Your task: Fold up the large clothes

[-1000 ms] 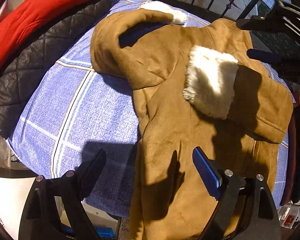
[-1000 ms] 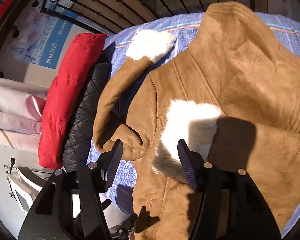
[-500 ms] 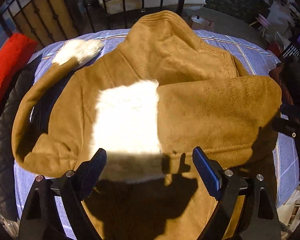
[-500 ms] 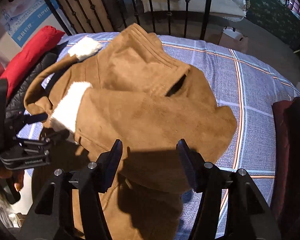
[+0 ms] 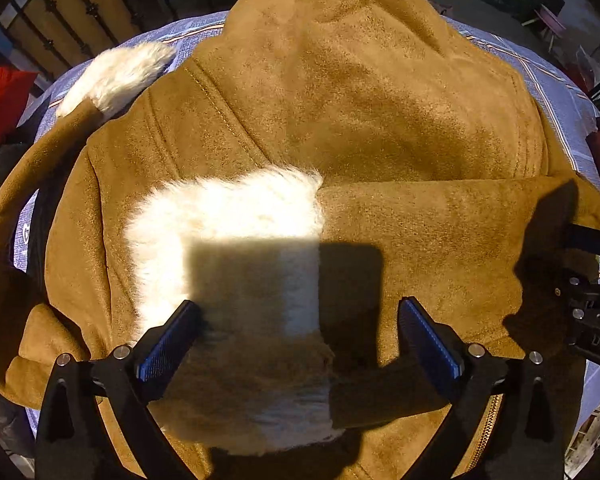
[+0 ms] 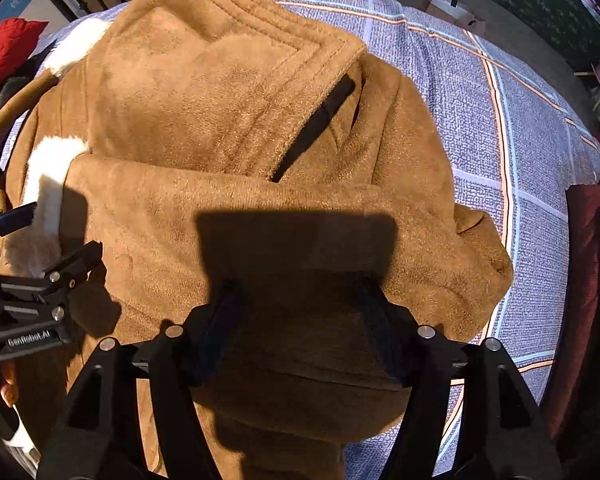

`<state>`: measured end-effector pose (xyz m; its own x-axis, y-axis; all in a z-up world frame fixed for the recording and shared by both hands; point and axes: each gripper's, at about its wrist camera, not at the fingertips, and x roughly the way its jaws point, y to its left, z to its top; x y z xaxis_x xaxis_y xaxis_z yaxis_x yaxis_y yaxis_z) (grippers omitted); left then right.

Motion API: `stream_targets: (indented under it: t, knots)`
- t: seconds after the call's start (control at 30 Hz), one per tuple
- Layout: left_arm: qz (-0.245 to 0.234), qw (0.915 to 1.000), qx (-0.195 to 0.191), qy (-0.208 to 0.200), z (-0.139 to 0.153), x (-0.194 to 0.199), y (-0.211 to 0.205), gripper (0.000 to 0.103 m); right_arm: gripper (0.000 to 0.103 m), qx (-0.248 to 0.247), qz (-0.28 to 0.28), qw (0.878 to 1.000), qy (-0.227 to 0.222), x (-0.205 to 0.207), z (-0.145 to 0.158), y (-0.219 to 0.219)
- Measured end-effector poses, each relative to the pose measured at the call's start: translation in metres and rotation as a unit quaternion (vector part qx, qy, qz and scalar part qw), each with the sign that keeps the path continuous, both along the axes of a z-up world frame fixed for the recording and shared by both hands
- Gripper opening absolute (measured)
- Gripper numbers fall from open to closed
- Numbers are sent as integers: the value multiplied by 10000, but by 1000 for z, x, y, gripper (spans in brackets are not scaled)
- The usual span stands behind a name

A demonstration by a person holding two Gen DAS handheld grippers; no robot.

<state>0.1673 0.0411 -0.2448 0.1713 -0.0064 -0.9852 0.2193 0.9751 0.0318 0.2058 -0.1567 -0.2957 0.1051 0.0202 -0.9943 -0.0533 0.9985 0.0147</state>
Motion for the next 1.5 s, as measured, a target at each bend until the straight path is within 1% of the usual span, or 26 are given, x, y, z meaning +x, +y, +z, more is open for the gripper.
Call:
stream_targets:
  t: [0.03,0.13,0.33,0.43,0.57,0.67,0.7,0.73,0.77,0.83,0.9,0.93,1.0,1.03,1.07,1.1,1.17,1.2,1.27,1.33,1.37,1.4,1.43,1.47,1.5]
  knots:
    - [8,10000,12,0,-2,1,-1,98,69,-16,-5,10000,38,2,-2,1]
    - [14,10000,58,29,-5,4,-3,98,71,-90,-56,9998,163,8,-8,3]
    - [-37,9998,74,168,-12,16,-6,99,71,-185,-90,9994,296,16,-12,7]
    - [-50,9998,61,172,-15,22,-8,99,72,-189,-135,9992,315,18,-14,7]
    - [-71,10000,51,38,-17,24,-11,99,72,-220,-212,9993,199,20,-16,6]
    - [-123,9999,-26,-51,-8,17,-10,98,73,-112,-301,9995,-4,12,-9,4]
    - [-102,9999,-26,-51,-3,14,-5,98,78,25,-314,9995,-30,7,-6,5]
    - [-63,9999,20,-105,5,12,-3,97,91,237,-292,9993,-5,5,-1,5]
    - [-52,9995,85,-292,16,11,-1,96,94,292,-288,9992,-29,2,6,5]
    - [-173,9958,156,-882,45,10,7,96,93,326,-309,9986,-275,-8,25,5]
    - [-318,9907,358,-1271,65,18,18,96,93,601,-333,9964,-505,-19,43,4]
    - [-365,9888,521,-1352,70,27,23,96,93,687,-353,9954,-559,-25,50,3]
    - [-358,9865,908,-1312,70,53,41,95,93,803,-356,9947,-527,-34,57,4]
    - [-306,9849,1095,-1303,68,66,53,93,93,838,-360,9947,-472,-39,58,6]
    - [-248,9835,1260,-1275,63,79,66,88,93,861,-402,9945,-444,-44,59,6]
    - [-168,9822,1445,-1191,56,94,78,82,93,884,-457,9941,-433,-48,61,2]
    - [-17,9802,1732,-958,41,113,100,77,93,926,-531,9934,-422,-55,65,-2]
    - [22,9782,1928,-776,28,124,109,77,93,899,-571,9935,-392,-58,67,-4]
    - [5,9737,2228,-476,6,129,126,76,93,849,-697,9936,-267,-66,68,-9]
    - [29,9754,2161,-430,-3,132,138,76,93,914,-838,9921,-199,-70,74,-13]
    - [106,9743,2209,-432,-5,135,143,66,93,896,-877,9919,-211,-71,77,-14]
    - [188,9749,2188,-359,-8,139,149,55,93,809,-885,9925,-220,-73,80,-13]
    - [285,9787,2012,-280,-10,143,156,53,93,710,-894,9932,-233,-75,82,-12]
    - [373,9817,1853,-254,-11,144,159,47,93,654,-914,9934,-248,-77,84,-12]
    - [438,9829,1772,-257,-9,144,162,40,93,655,-937,9931,-255,-77,85,-13]
